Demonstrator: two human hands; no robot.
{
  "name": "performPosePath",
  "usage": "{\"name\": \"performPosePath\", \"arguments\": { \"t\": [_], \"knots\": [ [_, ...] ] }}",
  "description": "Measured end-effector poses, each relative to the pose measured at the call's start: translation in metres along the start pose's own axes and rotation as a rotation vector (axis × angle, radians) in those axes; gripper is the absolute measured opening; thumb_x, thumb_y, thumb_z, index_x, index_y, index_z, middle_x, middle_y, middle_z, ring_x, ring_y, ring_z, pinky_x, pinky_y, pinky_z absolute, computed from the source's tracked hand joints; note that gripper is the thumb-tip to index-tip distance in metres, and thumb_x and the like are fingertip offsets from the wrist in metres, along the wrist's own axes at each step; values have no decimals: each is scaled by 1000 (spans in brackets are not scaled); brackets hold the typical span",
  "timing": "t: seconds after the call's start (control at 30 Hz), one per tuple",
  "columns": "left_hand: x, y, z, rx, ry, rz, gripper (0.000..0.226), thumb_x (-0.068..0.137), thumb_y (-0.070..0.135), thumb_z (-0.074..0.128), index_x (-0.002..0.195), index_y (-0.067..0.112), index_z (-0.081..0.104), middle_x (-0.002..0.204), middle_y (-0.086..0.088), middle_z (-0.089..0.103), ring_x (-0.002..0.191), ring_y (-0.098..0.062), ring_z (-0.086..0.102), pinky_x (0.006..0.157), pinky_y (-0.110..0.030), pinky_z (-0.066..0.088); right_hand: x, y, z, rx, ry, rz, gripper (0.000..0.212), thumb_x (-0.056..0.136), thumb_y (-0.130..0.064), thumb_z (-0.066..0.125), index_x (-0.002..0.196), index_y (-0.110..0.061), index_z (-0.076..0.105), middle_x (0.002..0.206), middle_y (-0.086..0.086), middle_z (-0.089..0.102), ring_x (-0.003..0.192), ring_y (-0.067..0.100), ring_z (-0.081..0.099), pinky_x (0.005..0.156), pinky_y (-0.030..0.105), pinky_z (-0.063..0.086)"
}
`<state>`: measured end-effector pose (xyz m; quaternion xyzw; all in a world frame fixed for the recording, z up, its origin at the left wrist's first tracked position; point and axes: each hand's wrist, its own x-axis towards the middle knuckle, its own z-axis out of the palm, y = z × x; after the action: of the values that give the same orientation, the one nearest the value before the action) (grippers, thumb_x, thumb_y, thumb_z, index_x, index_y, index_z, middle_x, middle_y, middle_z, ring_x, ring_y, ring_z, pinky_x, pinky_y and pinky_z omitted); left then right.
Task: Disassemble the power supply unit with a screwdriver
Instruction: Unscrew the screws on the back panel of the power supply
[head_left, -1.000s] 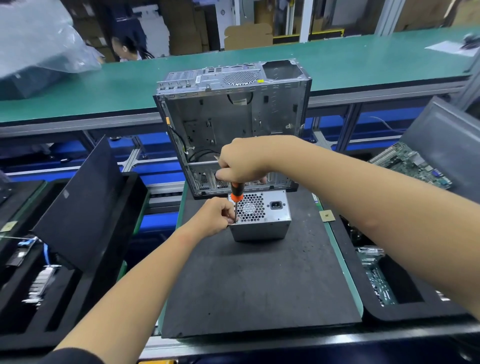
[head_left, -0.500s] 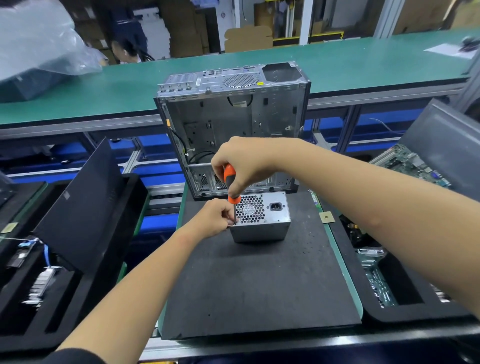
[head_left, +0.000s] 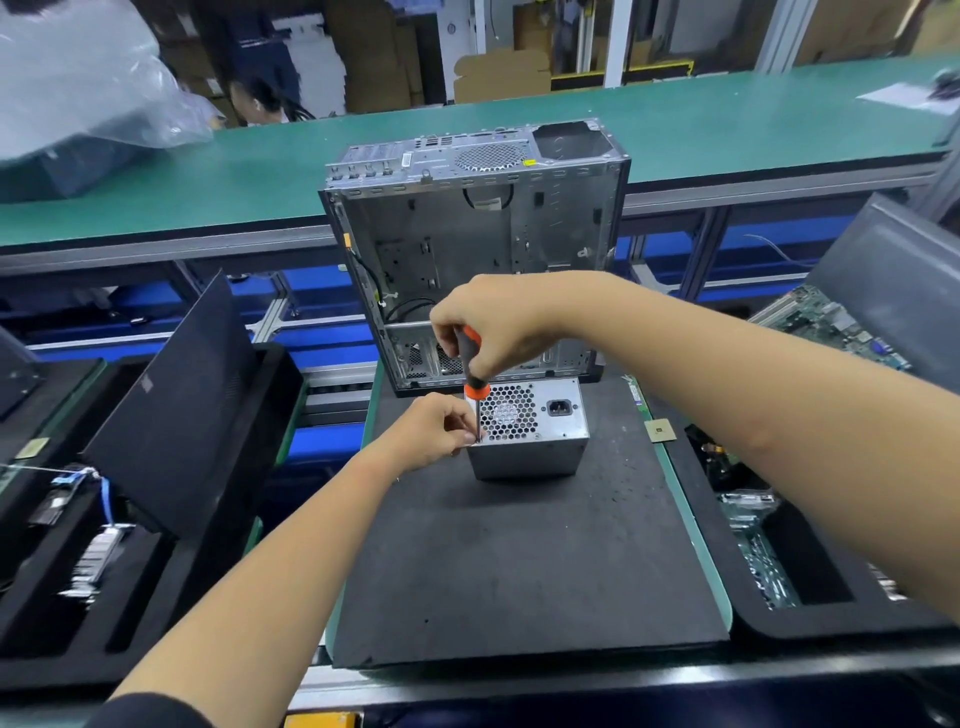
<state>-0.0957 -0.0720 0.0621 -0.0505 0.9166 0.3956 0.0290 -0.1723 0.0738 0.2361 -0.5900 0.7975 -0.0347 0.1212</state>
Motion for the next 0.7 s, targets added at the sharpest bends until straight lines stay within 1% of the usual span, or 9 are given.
{"name": "performPosePath", "arguments": {
  "t": [0.17, 0.23, 0.3, 0.37, 0.4, 0.47, 0.57, 0.63, 0.7],
  "knots": [
    [-10, 5, -1, 13, 31, 24, 12, 75, 6, 73, 77, 17, 73, 76, 0, 70, 73, -19, 65, 71, -31, 52, -3, 1, -3, 53, -3, -39, 24, 71, -6, 68, 92, -18, 66, 81, -12, 61, 71, 2, 52, 57, 24, 39],
    [-12, 5, 0, 34, 53, 28, 11, 73, 9, 77, 77, 18, 73, 80, 0, 70, 76, -16, 64, 72, -27, 51, -3, 0, -1, 53, -17, -42, 20, 73, -7, 68, 90, -18, 66, 80, -10, 63, 72, 3, 54, 57, 24, 40],
    [-13, 7, 3, 69, 91, 39, 11, 73, 11, 78, 75, 20, 72, 79, 1, 68, 73, -12, 61, 69, -23, 48, -2, -2, 2, 22, -25, -10, 13, 82, -25, 69, 90, -17, 63, 78, -10, 63, 70, 4, 59, 57, 24, 41],
    [-13, 9, 6, 99, 117, 55, 13, 74, 9, 77, 72, 20, 70, 77, 3, 66, 68, -7, 57, 65, -16, 46, 1, -2, 5, -23, -23, 83, 35, 92, -49, 56, 90, -14, 58, 81, -2, 65, 62, 15, 68, 56, 27, 44],
    [-13, 10, 7, 105, 122, 60, 14, 73, 7, 76, 71, 20, 69, 75, 4, 64, 66, -4, 56, 62, -12, 43, 2, -1, 6, -42, -16, 125, 40, 96, -51, 47, 89, -12, 57, 82, 2, 65, 57, 20, 69, 54, 29, 44],
    [-13, 12, 9, 100, 123, 56, 19, 73, 5, 75, 68, 21, 66, 72, 8, 61, 63, 1, 53, 61, -9, 40, 3, 0, 7, -83, 21, 118, 36, 98, -41, 46, 91, -8, 57, 81, 4, 66, 60, 21, 68, 52, 28, 42],
    [-13, 10, 9, 80, 131, 47, 23, 73, 3, 75, 64, 22, 63, 68, 10, 58, 60, 3, 51, 59, -8, 38, -2, -4, 5, -42, 64, 37, 18, 86, -28, 65, 95, -15, 58, 79, -11, 53, 70, 6, 51, 54, 23, 34],
    [-13, 9, 10, 74, 130, 44, 17, 73, 3, 75, 67, 15, 65, 67, 9, 59, 57, 1, 50, 59, -9, 38, -6, -6, 2, 28, 48, -5, 23, 77, -21, 72, 98, -19, 61, 84, -15, 53, 76, 6, 51, 59, 23, 39],
    [-12, 8, 10, 77, 121, 46, 12, 74, 2, 74, 70, 9, 66, 66, 8, 59, 56, 0, 49, 59, -10, 39, -7, -8, 2, 64, 10, -6, 24, 75, -16, 72, 97, -18, 64, 85, -15, 57, 77, 5, 54, 60, 23, 41]
  ]
}}
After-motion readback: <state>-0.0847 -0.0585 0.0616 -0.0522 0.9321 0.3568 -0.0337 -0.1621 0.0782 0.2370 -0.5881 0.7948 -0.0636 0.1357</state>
